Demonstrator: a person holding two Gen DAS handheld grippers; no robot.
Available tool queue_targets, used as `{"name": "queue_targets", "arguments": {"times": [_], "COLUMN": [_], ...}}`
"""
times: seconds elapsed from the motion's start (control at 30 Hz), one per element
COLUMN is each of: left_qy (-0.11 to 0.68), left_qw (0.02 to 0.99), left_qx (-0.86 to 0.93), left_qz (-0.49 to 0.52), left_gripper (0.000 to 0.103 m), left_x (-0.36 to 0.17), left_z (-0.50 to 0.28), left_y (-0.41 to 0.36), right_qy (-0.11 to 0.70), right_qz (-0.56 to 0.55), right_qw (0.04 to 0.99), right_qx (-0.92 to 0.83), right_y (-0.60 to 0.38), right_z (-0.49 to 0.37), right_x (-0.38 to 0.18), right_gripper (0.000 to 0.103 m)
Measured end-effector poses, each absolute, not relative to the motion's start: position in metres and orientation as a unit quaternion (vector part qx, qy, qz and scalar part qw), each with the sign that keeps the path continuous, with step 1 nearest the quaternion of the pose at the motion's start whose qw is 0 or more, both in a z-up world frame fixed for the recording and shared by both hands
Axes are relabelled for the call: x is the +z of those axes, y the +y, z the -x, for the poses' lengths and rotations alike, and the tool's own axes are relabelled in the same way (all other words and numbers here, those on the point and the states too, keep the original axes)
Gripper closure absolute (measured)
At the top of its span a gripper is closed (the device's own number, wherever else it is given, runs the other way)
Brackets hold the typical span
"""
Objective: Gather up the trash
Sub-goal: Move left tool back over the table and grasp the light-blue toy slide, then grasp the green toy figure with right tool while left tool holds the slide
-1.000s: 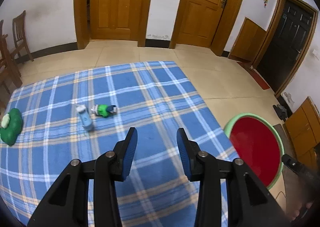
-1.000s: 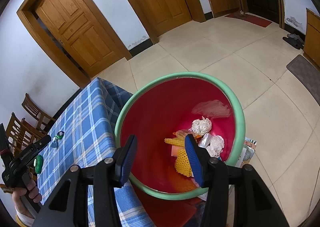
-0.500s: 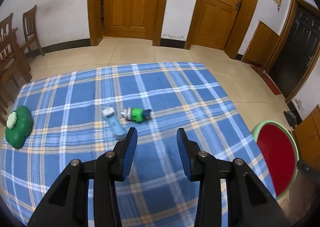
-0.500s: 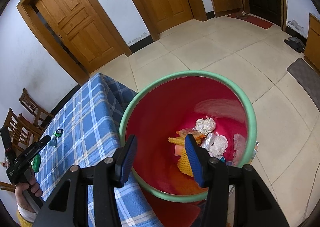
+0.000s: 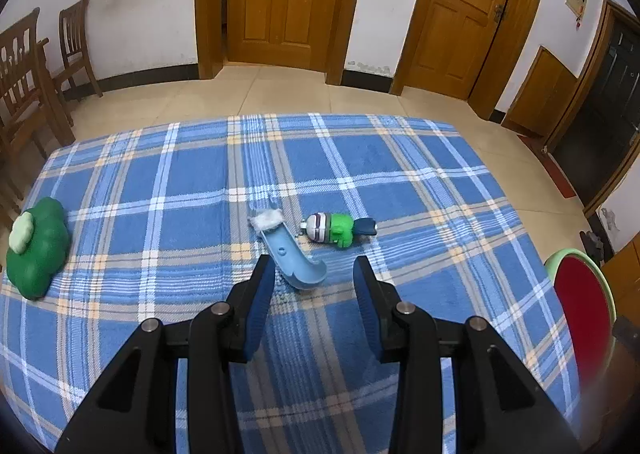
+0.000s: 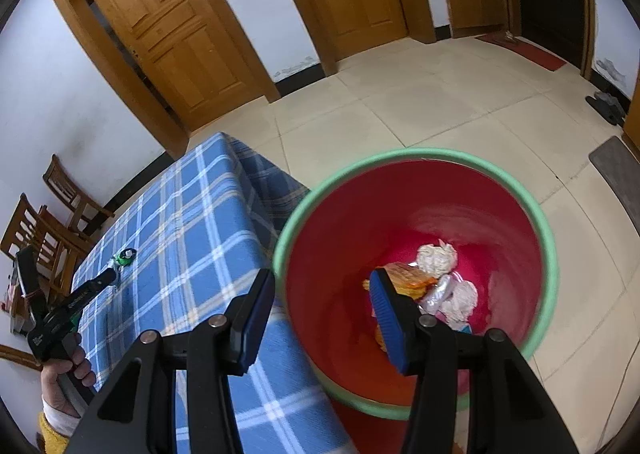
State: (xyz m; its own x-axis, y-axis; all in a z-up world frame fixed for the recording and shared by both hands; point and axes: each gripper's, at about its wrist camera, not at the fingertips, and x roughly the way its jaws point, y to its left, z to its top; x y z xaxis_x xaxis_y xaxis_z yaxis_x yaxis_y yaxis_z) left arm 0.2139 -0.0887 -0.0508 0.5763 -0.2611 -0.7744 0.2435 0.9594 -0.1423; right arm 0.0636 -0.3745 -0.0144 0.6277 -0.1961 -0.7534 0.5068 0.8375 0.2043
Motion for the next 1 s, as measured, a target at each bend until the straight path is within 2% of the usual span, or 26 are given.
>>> {"name": "queue_targets", "arguments": {"times": [0.07, 0.13, 0.2, 0.27, 1.0], "left_qy": [0.439, 0.441, 0.446, 0.45, 0.397], "left_qw": [0.887, 0.886, 0.883, 0.88, 0.907], "left_qx": [-0.144, -0.145, -0.148, -0.149, -0.119], "left_qz": [0.01, 0.009, 0.009, 0.012, 0.08], "left_gripper": [0.062, 0.067, 0.079, 0.087, 0.087], "left_x": [-0.054, -0.058, -0.062, -0.066, -0.045], "left_z": [-0.215, -0.216, -0.217, -0.218, -0.196], "left_y": [-0.089, -0.09, -0.091, -0.09, -0.015], "right_qy": [0.384, 0.387, 0.39, 0.393, 0.423], "right_qz": [-0.2, -0.194, -0.191, -0.185, -0.133], "right_qw": [0.88, 0.882, 0.883, 0.884, 0.894], "right_qx": [-0.194, -0.187, -0.18, -0.172, -0.061], "right_y": [-0.37, -0.364, -0.359, -0.353, -0.252], "right_z": [-0.069, -0.077, -0.084, -0.092, -0.19], "right_x": [-0.015, -0.015, -0.015, -0.015, -0.034], "right_gripper": [0.05, 0.05, 0.05, 0.05, 0.05]}}
